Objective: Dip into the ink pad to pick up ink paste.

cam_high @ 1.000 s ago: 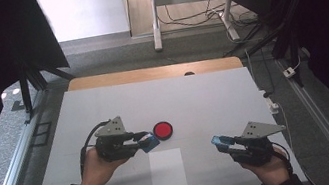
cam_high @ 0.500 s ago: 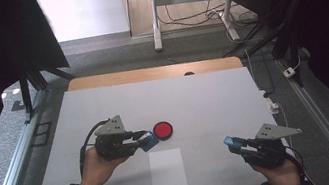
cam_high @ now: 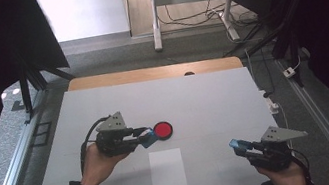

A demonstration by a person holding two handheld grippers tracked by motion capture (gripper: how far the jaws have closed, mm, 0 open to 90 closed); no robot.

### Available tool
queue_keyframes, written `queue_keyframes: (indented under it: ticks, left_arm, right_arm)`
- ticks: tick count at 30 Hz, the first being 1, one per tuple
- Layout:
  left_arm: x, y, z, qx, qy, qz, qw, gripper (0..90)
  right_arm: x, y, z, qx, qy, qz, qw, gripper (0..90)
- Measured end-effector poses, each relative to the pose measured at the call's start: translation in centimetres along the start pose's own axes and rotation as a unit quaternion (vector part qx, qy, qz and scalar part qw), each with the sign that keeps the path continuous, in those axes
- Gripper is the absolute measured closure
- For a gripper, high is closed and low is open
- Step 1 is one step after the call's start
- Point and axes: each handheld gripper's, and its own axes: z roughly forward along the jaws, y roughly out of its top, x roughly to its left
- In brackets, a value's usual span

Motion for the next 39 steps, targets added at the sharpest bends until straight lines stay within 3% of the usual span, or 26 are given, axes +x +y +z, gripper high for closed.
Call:
queue_keyframes:
  ticks: [6, 23, 39]
  left_arm:
    - [0.8, 0.3, 1.0, 0.021, 0.006, -0.013, 0.9997, 69.8]
    - [3.3, 2.1, 4.6, 0.044, 0.024, -0.029, 0.9983, 69.9]
    - [5.1, 1.6, 8.1, 0.073, 0.032, -0.04, 0.996, 70.0]
  right_arm:
    - [0.0, -0.1, -0.1, 0.003, 0.0, 0.001, 1.0, 68.4]
    - [-0.4, -0.6, -0.5, -0.002, 0.006, 0.018, 0.9998, 68.4]
    - [-0.2, -0.9, -0.7, 0.002, 0.002, 0.018, 0.9998, 68.4]
